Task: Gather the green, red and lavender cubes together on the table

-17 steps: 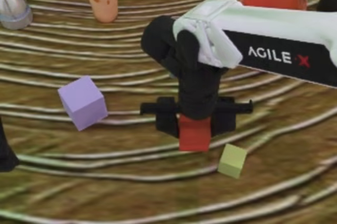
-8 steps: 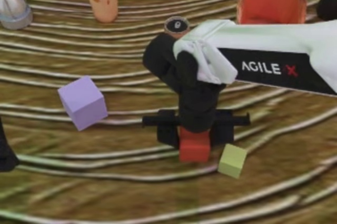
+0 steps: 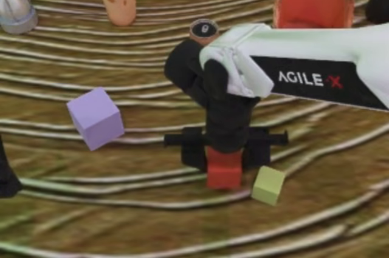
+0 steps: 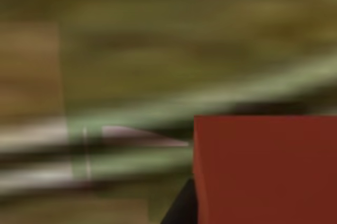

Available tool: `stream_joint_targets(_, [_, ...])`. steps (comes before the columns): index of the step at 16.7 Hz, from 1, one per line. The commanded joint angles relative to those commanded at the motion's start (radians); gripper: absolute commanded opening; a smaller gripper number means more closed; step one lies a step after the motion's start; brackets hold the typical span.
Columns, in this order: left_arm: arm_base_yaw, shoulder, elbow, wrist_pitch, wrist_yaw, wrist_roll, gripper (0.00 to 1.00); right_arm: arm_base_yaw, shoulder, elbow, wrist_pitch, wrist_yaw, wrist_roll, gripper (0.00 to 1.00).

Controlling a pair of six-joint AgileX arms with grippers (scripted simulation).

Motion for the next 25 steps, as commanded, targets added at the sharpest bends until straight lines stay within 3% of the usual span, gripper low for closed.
stream_joint_targets(4, [0.000, 0.000, 0.000, 0.000, 0.000, 0.000, 1.00, 0.000, 0.000, 0.000, 0.000, 0.000, 0.000, 0.98])
stream_joint_targets(5, [0.000, 0.000, 0.000, 0.000, 0.000, 0.000, 1.00, 0.000, 0.000, 0.000, 0.000, 0.000, 0.000, 1.00])
stream_joint_targets(14, [0.000, 0.000, 0.000, 0.000, 0.000, 0.000, 1.00, -0.002, -0.001, 0.003, -0.004, 0.000, 0.000, 1.00])
stream_joint_targets(21, [0.000, 0.000, 0.000, 0.000, 0.000, 0.000, 1.00, 0.009, -0.055, 0.156, -0.219, 0.000, 0.003, 1.00])
stream_joint_targets(25, [0.000, 0.000, 0.000, 0.000, 0.000, 0.000, 1.00, 0.010, -0.067, 0.177, -0.244, -0.001, 0.001, 1.00])
